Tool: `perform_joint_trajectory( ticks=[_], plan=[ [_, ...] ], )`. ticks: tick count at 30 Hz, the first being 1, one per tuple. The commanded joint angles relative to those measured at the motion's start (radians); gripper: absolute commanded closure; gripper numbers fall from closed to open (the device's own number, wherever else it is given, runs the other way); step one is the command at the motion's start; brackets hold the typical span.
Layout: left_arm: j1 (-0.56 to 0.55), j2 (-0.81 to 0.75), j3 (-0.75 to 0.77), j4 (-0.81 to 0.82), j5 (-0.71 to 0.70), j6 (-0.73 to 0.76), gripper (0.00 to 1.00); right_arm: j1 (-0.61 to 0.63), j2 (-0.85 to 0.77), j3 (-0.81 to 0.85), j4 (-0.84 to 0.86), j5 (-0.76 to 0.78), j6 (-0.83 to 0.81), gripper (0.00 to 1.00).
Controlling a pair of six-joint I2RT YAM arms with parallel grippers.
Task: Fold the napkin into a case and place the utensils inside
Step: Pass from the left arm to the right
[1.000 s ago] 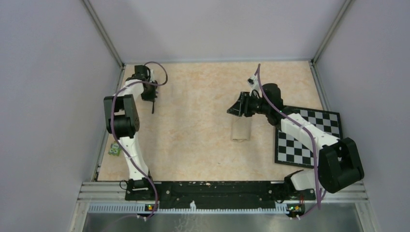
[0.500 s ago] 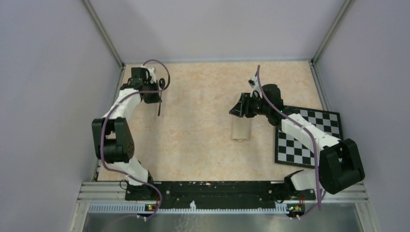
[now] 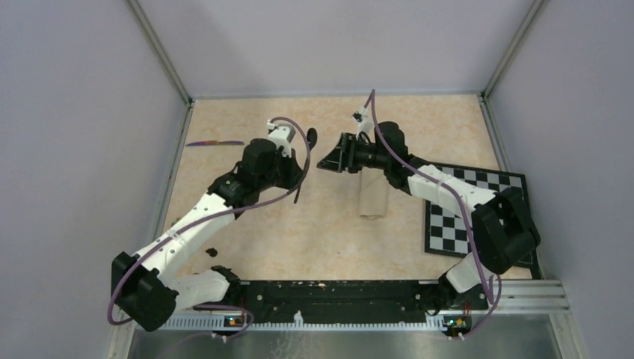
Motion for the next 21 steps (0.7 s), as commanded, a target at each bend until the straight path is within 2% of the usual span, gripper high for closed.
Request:
perform_joint_trajectory(
  ticks=[1, 6, 9, 11, 16, 17, 19, 20, 21],
  plan=[
    [-0.171, -0.034, 0.002, 0.096, -0.252, -0.099, 1.0, 0.041, 0.057, 0.091, 0.134, 0.077, 0.096, 0.4],
    [-0.257, 0.006, 0.043, 0.057, -0.332, -0.099, 1.0, 0.055, 0.085, 0.115, 0.149, 0.104, 0.117, 0.41],
    [-0.271, 0.011, 0.049, 0.062, -0.346, -0.099, 1.0, 0.062, 0.06, 0.092, 0.164, 0.138, 0.127, 0.43],
    [-0.277, 0.01, 0.048, 0.067, -0.346, -0.099, 1.0, 0.064, 0.052, 0.078, 0.16, 0.168, 0.127, 0.51],
    [-0.286, 0.015, 0.046, 0.063, -0.313, -0.124, 1.0, 0.063, 0.051, 0.063, 0.245, 0.143, 0.138, 0.95],
    [-0.286, 0.008, 0.043, 0.065, -0.301, -0.134, 1.0, 0.063, 0.054, 0.063, 0.272, 0.125, 0.144, 1.0],
    [-0.286, -0.008, 0.035, 0.068, -0.286, -0.152, 0.97, 0.057, 0.06, 0.066, 0.316, 0.07, 0.154, 1.0],
    [-0.286, -0.017, 0.031, 0.068, -0.283, -0.169, 0.9, 0.054, 0.062, 0.065, 0.336, 0.041, 0.155, 1.0],
    [-0.284, -0.029, 0.027, 0.068, -0.279, -0.188, 0.78, 0.051, 0.062, 0.065, 0.352, 0.011, 0.156, 1.0]
  ],
)
